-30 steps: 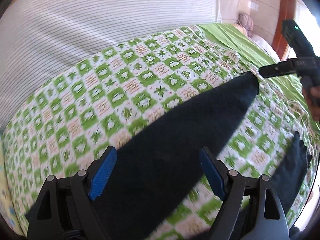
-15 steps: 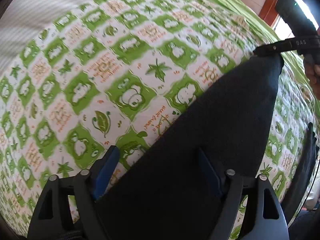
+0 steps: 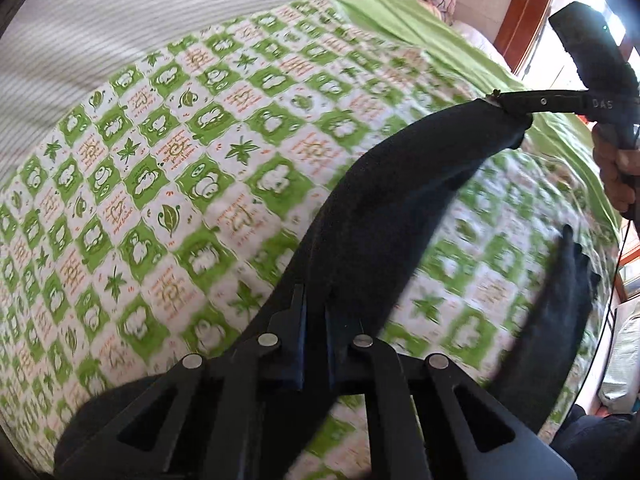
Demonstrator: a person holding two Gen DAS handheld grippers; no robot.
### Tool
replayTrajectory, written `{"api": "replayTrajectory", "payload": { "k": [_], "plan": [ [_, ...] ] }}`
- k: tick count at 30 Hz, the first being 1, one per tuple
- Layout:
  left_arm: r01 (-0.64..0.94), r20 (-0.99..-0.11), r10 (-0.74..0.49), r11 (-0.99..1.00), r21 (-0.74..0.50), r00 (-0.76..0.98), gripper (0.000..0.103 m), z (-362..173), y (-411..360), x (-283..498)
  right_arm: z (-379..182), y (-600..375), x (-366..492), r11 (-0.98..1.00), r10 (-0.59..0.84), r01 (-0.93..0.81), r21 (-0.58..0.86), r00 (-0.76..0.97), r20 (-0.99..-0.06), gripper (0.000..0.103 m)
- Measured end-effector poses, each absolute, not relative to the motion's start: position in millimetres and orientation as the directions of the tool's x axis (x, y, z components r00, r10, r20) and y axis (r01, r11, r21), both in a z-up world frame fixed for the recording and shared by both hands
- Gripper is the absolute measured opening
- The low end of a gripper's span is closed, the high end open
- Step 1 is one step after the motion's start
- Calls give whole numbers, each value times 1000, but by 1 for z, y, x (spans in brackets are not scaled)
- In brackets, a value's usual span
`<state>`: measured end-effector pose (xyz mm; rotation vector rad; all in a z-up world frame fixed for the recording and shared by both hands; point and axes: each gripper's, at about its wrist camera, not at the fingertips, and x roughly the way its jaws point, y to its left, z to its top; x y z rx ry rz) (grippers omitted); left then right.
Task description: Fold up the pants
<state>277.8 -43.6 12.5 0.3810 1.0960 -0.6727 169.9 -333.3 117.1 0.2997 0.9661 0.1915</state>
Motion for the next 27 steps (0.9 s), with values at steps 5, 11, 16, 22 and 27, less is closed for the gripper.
{"api": "replayTrajectory", "payload": {
  "k": [5, 11, 16, 22, 27],
  "plan": [
    [665, -887, -348, 744, -65, 302, 5, 34, -34, 224, 119, -329, 125, 944, 304, -77, 321, 586, -751, 9],
    [670, -871, -380, 737, -82, 311, 5, 40, -38, 169, 111, -332, 76, 938, 317, -85, 336, 603, -732, 9],
    [681, -860, -403, 727, -93, 313, 5, 42, -47, 127, 102, -331, 40, 941, 308, -80, 330, 607, -733, 9],
    [668, -859, -410, 736, -112, 308, 5, 38, -44, 90, 101, -328, -1, 943, 303, -98, 317, 641, -705, 9],
    [664, -851, -410, 741, -102, 327, 5, 40, -42, 68, 96, -322, -25, 948, 297, -113, 297, 650, -699, 9]
  ]
}}
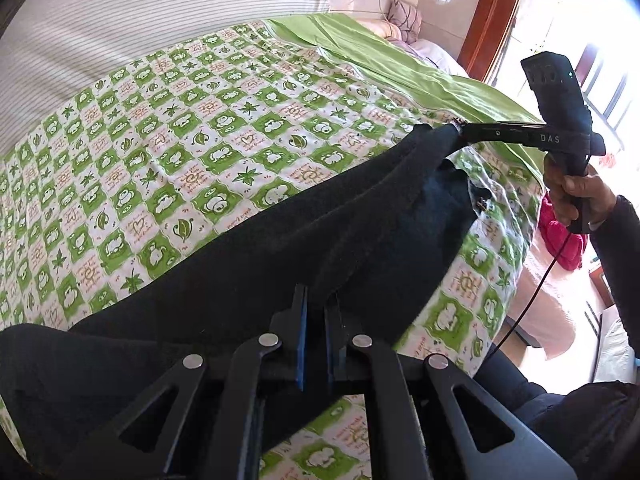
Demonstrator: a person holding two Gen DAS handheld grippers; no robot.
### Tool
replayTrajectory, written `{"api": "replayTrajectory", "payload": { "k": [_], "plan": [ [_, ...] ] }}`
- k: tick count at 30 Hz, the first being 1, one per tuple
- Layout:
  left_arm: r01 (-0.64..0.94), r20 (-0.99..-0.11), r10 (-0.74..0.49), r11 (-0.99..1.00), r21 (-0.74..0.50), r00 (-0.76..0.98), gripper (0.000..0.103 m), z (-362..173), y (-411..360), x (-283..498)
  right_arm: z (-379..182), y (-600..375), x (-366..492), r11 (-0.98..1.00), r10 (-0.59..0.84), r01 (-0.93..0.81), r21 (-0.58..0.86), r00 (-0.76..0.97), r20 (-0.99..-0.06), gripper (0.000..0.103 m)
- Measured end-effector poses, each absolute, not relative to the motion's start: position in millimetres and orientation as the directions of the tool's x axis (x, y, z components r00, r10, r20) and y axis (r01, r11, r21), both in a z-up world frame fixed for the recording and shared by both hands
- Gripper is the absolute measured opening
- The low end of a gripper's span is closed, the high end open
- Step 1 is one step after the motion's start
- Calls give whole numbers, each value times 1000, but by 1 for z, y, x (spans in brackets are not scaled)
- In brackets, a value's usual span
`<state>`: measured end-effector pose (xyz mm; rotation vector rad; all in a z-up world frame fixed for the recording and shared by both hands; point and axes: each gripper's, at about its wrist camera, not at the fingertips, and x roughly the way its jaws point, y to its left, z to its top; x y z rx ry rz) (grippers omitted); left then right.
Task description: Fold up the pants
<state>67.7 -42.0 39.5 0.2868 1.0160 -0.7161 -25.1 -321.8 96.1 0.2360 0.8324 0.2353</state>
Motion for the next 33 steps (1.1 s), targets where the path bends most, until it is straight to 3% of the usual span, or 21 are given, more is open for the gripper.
{"api": "replayTrajectory", "payload": {
  "k": [6, 14, 16, 17, 20, 22, 23, 33],
  "plan": [
    [685, -843, -428, 721, -103, 325, 6, 36, -42, 42, 94, -317, -45, 952, 286, -116, 283, 666, -689, 9],
    [695, -885, -374, 714, -83, 278, 7, -7, -51, 25, 71, -308, -59, 967, 235, -73, 245, 634, -737, 9],
    [700, -884, -372, 710, -74, 283, 13, -12, -52, 21, 63, -305, -62, 972, 214, -61, 225, 618, -757, 9],
    [702, -881, -382, 707, -85, 278, 21, -13, -52, 20, 59, -305, -64, 973, 207, -50, 224, 611, -764, 10],
    [715, -866, -425, 689, -123, 261, 41, -8, -51, 12, 52, -306, -70, 970, 200, -5, 243, 587, -784, 23],
    [723, -857, -444, 678, -132, 260, 43, -3, -51, 5, 51, -306, -76, 970, 183, 28, 243, 577, -796, 51],
    [728, -853, -451, 673, -132, 262, 43, -1, -50, 1, 52, -306, -79, 969, 180, 37, 246, 578, -796, 55],
    [656, -825, -472, 734, -173, 310, 43, 11, -11, -8, 86, -287, -103, 967, 172, 32, 253, 652, -739, 57]
  ]
}}
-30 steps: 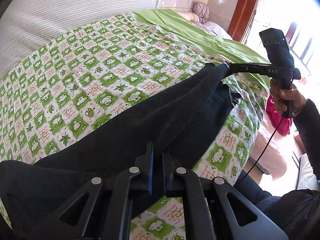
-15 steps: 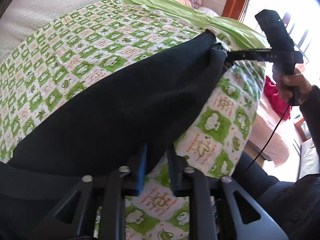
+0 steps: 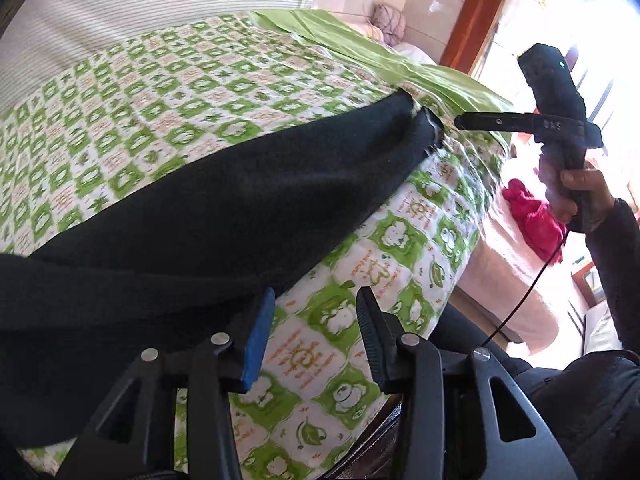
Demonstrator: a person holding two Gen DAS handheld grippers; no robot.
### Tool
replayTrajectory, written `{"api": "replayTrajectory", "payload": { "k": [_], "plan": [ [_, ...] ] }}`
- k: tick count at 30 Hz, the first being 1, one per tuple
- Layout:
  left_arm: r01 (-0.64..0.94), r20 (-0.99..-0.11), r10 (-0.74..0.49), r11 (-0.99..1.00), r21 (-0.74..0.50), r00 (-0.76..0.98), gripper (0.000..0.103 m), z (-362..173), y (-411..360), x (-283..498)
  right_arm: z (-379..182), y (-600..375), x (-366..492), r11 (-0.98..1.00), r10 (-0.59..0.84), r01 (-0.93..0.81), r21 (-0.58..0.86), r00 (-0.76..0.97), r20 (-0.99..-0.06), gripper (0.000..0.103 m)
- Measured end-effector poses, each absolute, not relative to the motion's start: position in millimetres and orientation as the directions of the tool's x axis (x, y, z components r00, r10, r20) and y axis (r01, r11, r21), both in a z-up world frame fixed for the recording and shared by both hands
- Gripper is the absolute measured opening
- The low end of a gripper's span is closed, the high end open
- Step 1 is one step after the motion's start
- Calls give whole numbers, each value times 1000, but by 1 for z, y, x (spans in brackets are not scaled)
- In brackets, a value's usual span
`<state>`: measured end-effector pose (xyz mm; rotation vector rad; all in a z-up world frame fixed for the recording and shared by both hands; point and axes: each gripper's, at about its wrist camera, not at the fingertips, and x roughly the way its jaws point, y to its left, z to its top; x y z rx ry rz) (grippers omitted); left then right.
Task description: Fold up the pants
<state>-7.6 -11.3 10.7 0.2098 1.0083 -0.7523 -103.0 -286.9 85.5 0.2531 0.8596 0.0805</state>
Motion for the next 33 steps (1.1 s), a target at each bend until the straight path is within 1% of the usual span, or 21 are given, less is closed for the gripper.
{"api": "replayTrajectory", "payload": {
  "k": [3, 11, 16, 18, 21, 25, 30, 33],
  "plan": [
    [614, -813, -468, 768, -181, 345, 44, 17, 7, -5, 92, -268, -95, 965, 206, -14, 261, 657, -725, 57],
    [426, -791, -403, 882, -202, 460, 45, 35, 84, 17, 92, -202, -53, 938, 338, -169, 302, 632, -698, 57],
    [301, -785, -340, 931, -205, 518, 45, 42, 134, 31, 83, -155, -22, 912, 410, -253, 322, 578, -706, 57],
    [241, -783, -302, 950, -199, 544, 48, 45, 155, 37, 79, -140, -12, 903, 429, -279, 326, 556, -712, 57],
    [162, -782, -259, 966, -202, 567, 48, 50, 187, 47, 73, -115, 2, 885, 463, -321, 338, 522, -716, 57],
    [63, -778, -197, 978, -200, 597, 49, 60, 233, 64, 63, -91, 23, 863, 499, -347, 367, 475, -725, 57],
    [-14, -767, -154, 978, -207, 623, 56, 77, 292, 92, 55, -59, 49, 838, 533, -384, 388, 421, -734, 57],
    [-24, -774, -151, 977, -211, 615, 57, 82, 316, 114, 50, -45, 67, 822, 555, -391, 413, 390, -735, 57]
  ]
}}
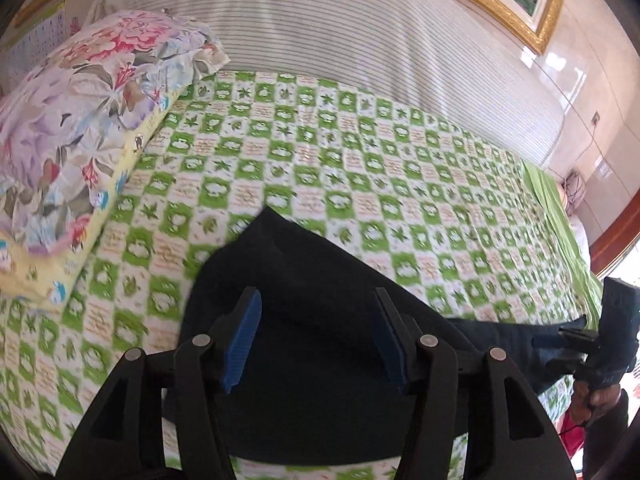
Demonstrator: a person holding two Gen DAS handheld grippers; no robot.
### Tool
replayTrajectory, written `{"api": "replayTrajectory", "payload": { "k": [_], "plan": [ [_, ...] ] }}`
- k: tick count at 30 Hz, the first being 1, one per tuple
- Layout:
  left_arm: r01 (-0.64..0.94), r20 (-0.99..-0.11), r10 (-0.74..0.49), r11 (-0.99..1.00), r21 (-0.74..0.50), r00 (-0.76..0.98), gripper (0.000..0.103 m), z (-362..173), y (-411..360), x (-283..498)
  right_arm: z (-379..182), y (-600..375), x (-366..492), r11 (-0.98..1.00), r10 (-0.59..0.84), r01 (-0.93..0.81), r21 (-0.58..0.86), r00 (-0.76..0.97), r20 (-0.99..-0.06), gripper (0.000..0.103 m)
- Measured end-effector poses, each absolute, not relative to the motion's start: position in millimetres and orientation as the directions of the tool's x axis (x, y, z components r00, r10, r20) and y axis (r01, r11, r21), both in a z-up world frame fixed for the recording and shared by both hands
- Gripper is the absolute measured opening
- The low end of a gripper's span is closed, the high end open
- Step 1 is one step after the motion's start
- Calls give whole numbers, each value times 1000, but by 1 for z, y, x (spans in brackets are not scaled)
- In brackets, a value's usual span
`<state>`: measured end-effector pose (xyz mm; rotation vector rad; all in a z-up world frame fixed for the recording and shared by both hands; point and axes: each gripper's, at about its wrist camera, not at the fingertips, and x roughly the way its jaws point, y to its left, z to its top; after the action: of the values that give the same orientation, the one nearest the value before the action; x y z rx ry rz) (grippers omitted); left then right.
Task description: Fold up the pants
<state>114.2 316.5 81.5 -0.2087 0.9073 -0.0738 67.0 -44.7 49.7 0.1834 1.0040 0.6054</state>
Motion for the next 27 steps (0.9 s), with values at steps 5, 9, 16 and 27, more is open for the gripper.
{"api": "replayTrajectory", "payload": {
  "k": [5, 9, 16, 27],
  "plan": [
    [3, -801, -174, 978, -211, 573, 61, 76, 344, 155, 37, -21, 97, 798, 586, -390, 459, 331, -740, 57],
    [37, -837, -216, 973, -228, 503, 62, 55, 351, 185, 24, -3, 119, 786, 596, -396, 474, 286, -750, 57],
    [50, -887, -230, 972, -229, 400, 63, 21, 361, 221, 6, 19, 152, 775, 604, -388, 499, 221, -765, 57],
    [33, -883, -187, 981, -192, 430, 5, 23, 364, 210, -10, 56, 175, 742, 625, -434, 511, 173, -761, 42]
  ]
}}
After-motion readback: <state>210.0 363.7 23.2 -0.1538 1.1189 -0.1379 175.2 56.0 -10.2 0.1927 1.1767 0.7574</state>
